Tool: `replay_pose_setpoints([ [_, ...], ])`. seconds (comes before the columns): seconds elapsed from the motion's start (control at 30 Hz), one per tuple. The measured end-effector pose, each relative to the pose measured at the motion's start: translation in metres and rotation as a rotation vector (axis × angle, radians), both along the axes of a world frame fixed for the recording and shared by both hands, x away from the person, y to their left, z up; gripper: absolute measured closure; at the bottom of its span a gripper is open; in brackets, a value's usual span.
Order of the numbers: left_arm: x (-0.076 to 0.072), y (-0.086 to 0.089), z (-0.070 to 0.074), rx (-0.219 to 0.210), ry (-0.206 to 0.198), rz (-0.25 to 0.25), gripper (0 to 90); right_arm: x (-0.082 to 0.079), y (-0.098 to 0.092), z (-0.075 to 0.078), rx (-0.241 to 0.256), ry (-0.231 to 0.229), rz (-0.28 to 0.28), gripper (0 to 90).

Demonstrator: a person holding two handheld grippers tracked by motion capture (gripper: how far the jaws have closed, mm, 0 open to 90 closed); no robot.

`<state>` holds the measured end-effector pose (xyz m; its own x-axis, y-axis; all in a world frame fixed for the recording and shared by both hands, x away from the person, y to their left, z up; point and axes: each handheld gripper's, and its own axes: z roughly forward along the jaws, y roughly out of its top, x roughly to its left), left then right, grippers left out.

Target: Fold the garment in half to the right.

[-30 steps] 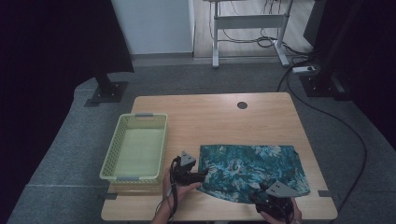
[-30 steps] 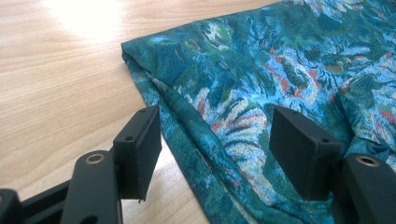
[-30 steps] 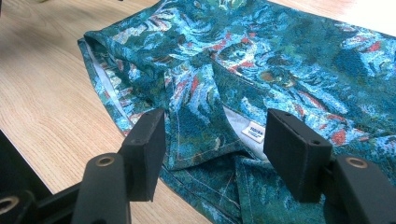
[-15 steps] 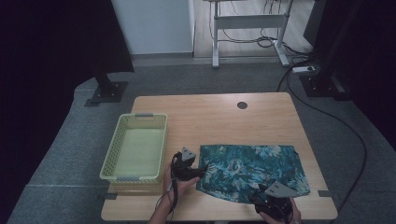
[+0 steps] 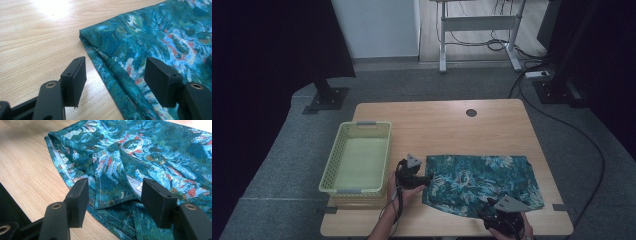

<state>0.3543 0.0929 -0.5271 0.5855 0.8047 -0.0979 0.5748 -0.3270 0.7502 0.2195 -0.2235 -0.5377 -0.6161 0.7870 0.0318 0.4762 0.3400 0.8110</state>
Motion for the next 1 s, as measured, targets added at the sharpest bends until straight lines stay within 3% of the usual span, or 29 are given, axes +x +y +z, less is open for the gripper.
replay_pose_setpoints([
  [1.0, 0.036, -0.002, -0.003, -0.004, 0.012, 0.018, 34.0, 0.003, -0.004, -0.002, -0.005, 0.008, -0.011, 38.8],
])
